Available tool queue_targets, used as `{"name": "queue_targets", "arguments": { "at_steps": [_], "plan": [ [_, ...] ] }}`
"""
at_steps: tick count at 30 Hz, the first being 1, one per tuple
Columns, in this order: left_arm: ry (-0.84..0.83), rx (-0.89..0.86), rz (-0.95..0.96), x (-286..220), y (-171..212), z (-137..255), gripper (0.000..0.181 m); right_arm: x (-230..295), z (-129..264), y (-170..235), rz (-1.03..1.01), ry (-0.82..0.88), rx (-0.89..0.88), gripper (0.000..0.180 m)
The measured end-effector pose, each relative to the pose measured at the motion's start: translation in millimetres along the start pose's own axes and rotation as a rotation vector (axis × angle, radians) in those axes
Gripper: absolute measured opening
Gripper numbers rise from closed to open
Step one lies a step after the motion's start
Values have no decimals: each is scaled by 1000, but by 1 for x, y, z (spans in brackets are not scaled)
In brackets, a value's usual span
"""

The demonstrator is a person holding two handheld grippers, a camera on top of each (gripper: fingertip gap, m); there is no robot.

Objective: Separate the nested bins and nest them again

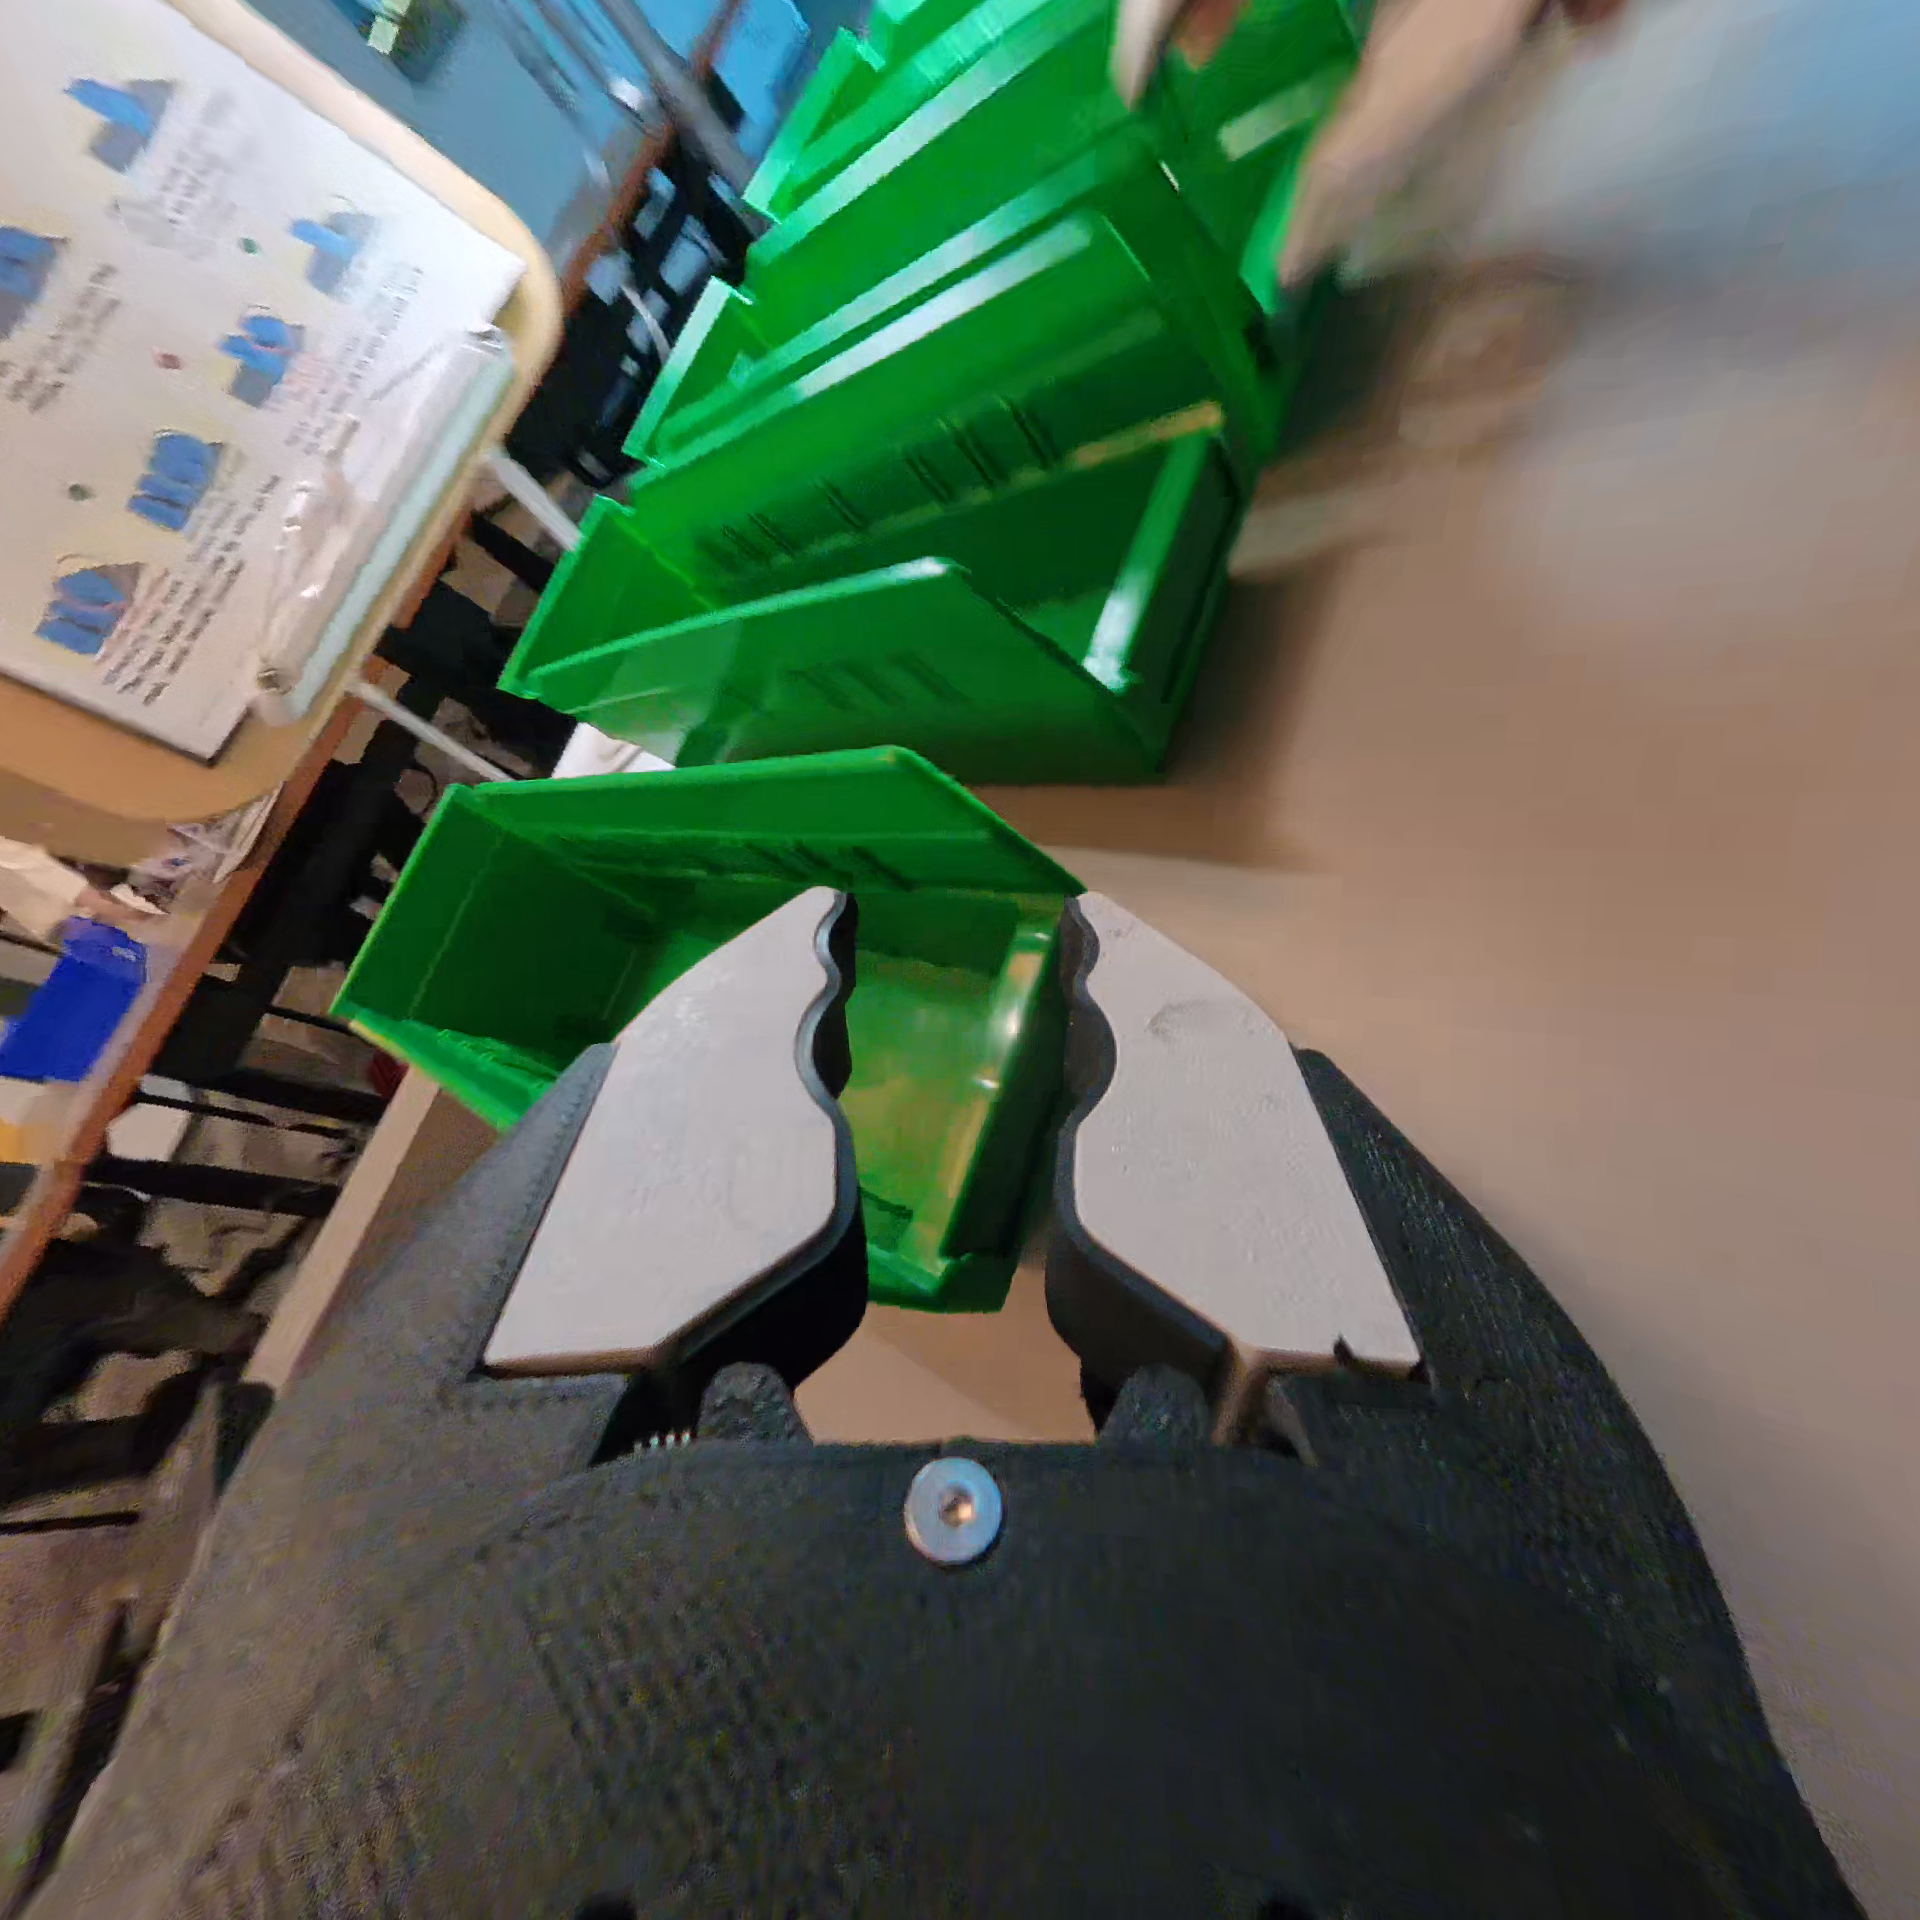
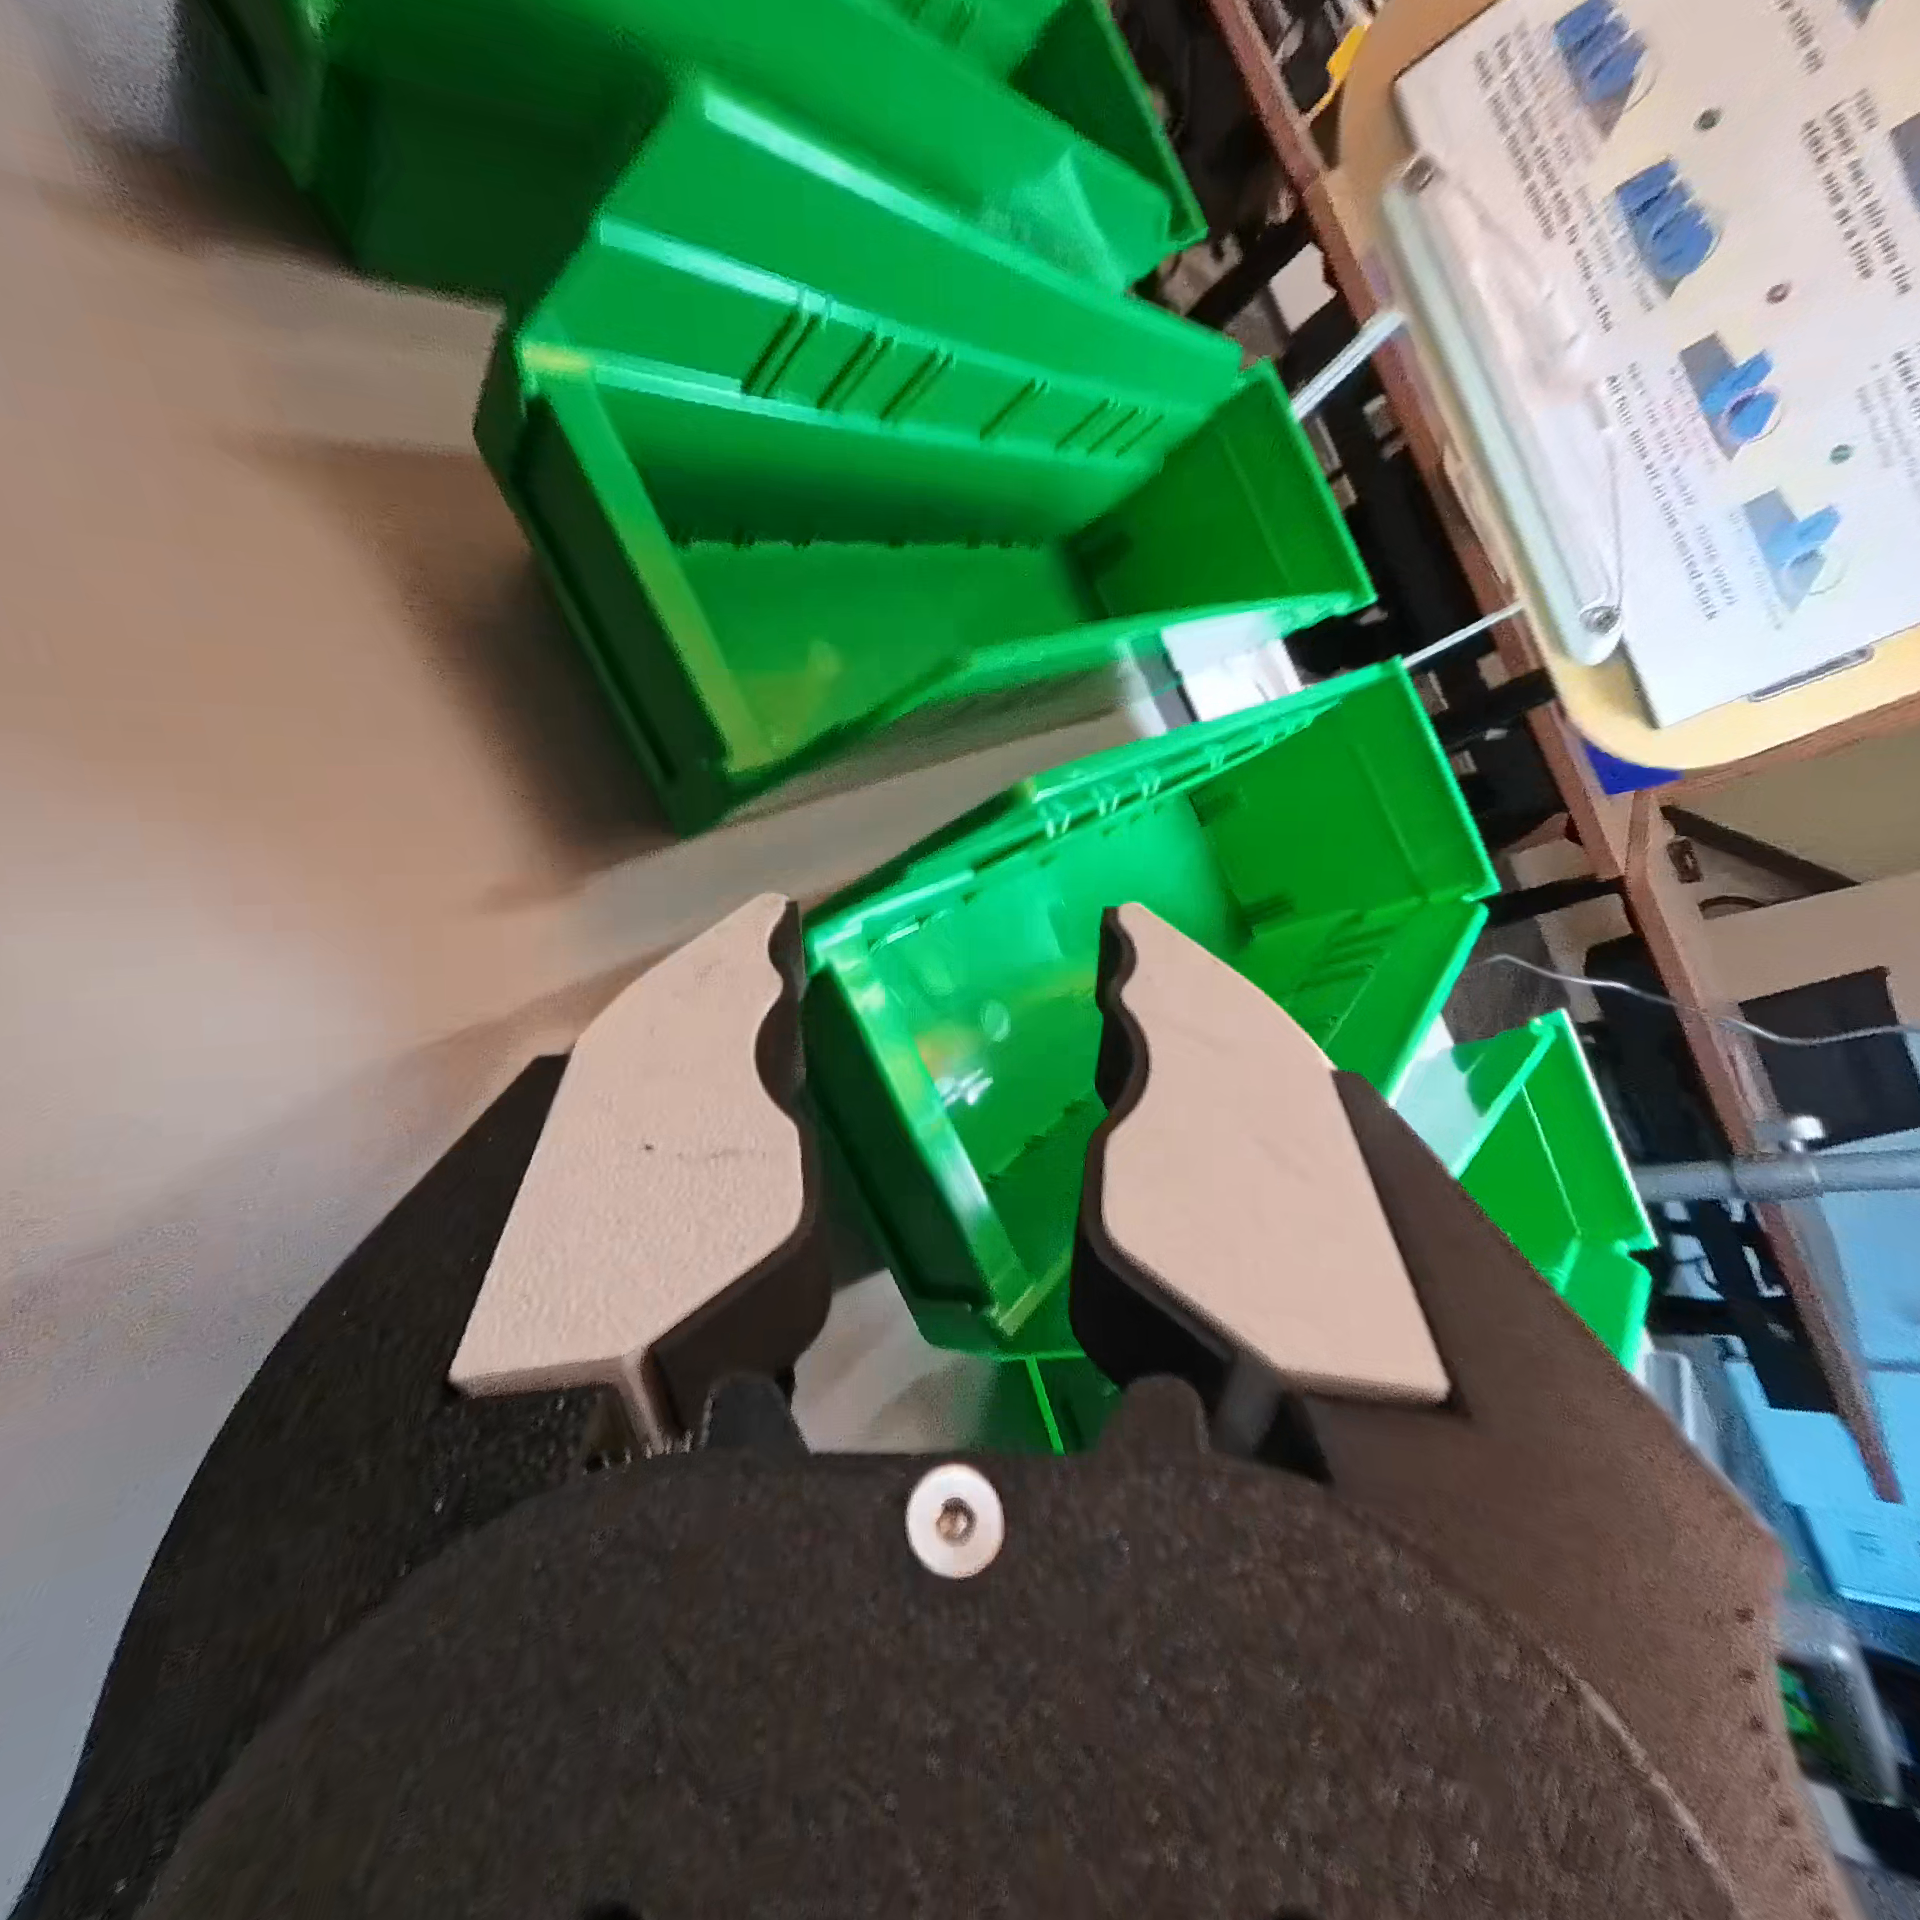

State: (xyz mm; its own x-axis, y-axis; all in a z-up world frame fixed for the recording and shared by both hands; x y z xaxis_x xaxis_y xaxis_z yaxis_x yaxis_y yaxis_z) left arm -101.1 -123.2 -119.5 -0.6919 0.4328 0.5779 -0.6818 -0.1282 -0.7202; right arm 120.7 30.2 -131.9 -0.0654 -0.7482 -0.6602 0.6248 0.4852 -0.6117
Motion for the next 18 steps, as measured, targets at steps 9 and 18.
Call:
{"name": "queue_targets", "arguments": {
  "at_steps": [9, 18],
  "plan": [
    [28, -135, 701, 59, 41, 34, 63, 21, -33, 37, 225, -34, 241, 47],
    [33, 24, 625, 42, 60, -2, 36, 24, -51, 22, 341, -30, 228, 33]
  ]
}}
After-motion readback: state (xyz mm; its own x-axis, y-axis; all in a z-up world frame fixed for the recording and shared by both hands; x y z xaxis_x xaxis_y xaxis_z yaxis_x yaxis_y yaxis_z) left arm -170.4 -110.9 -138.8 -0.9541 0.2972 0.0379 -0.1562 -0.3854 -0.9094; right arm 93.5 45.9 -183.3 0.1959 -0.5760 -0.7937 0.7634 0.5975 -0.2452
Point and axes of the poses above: each gripper's, where its closed fingertips meet, z back along the fingers, y out of its underside, x = y × z across the jaws, the point moved 6 cm from there along z, back along the fingers
